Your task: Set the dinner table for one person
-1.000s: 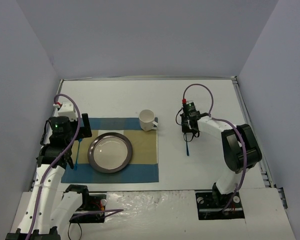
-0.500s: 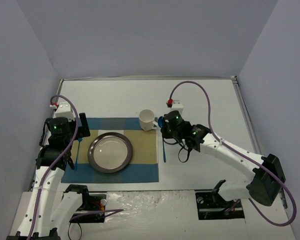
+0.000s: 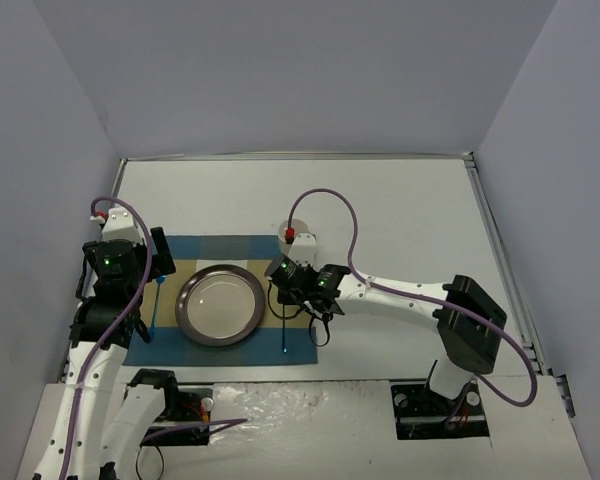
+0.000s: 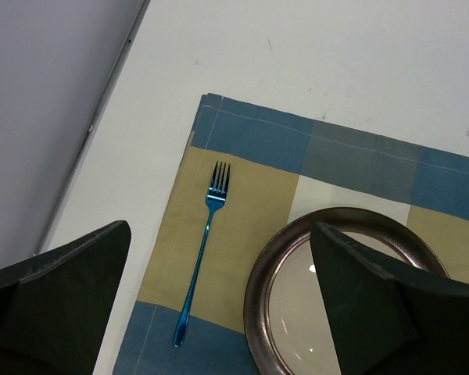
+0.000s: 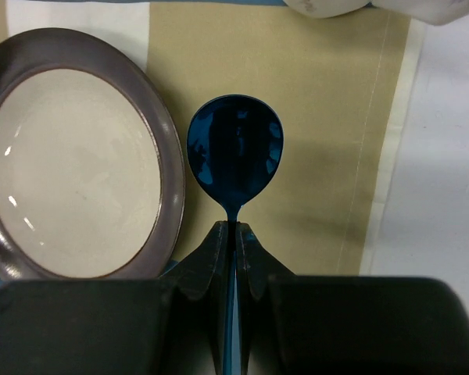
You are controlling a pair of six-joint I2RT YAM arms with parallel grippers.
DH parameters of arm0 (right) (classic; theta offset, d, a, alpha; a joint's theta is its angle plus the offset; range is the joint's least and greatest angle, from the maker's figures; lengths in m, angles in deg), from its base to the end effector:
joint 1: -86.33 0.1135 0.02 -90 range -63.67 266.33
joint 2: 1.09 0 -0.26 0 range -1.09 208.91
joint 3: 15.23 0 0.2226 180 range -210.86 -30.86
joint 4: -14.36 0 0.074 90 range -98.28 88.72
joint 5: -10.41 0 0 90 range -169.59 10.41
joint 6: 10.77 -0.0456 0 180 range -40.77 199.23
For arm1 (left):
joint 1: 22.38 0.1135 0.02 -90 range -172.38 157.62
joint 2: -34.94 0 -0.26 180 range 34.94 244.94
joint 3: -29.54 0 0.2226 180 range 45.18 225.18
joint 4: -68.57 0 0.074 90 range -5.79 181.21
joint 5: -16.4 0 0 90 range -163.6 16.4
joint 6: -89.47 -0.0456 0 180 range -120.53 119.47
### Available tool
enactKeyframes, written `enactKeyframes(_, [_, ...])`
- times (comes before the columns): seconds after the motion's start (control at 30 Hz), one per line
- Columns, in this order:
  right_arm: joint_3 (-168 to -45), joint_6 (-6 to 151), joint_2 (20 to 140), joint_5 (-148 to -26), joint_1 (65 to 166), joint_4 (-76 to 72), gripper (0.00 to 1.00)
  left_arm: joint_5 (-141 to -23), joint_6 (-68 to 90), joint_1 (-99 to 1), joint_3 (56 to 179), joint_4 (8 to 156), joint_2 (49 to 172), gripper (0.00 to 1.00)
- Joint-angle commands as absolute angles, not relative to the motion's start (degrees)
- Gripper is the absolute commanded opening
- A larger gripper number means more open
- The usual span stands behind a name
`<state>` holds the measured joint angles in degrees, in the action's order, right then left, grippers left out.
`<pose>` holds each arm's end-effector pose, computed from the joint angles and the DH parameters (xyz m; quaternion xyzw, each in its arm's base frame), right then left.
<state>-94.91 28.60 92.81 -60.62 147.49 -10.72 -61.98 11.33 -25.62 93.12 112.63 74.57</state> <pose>0.1790 0.2943 0.2440 -0.0115 0.8941 0.2662 0.3601 0.1349 0.0016 0.3289 -0.1191 0.8088 0.0074 0.5758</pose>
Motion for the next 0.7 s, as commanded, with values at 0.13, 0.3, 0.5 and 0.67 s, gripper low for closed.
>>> enactKeyframes(0.13, [-99.4, 21.7, 99.1, -54.9, 147.2, -10.3, 0.00, -60.6, 11.9, -25.2, 93.6, 109.6, 74.2, 0.97])
enactKeyframes(0.3, [-100.1, 21.7, 101.5, -54.5, 146.4, -10.8, 0.00, -61.1, 11.9, -25.2, 93.6, 109.6, 74.3, 0.97])
enactKeyframes(0.5, [-100.5, 24.3, 104.1, -55.8, 145.2, -11.6, 0.00, -61.2, 11.6, -25.2, 93.5, 109.5, 74.2, 0.97])
enactKeyframes(0.67, [-101.0, 26.6, 105.8, -57.2, 144.6, -12.2, 0.00, -61.4, 11.6, -25.2, 93.5, 109.5, 74.2, 0.97])
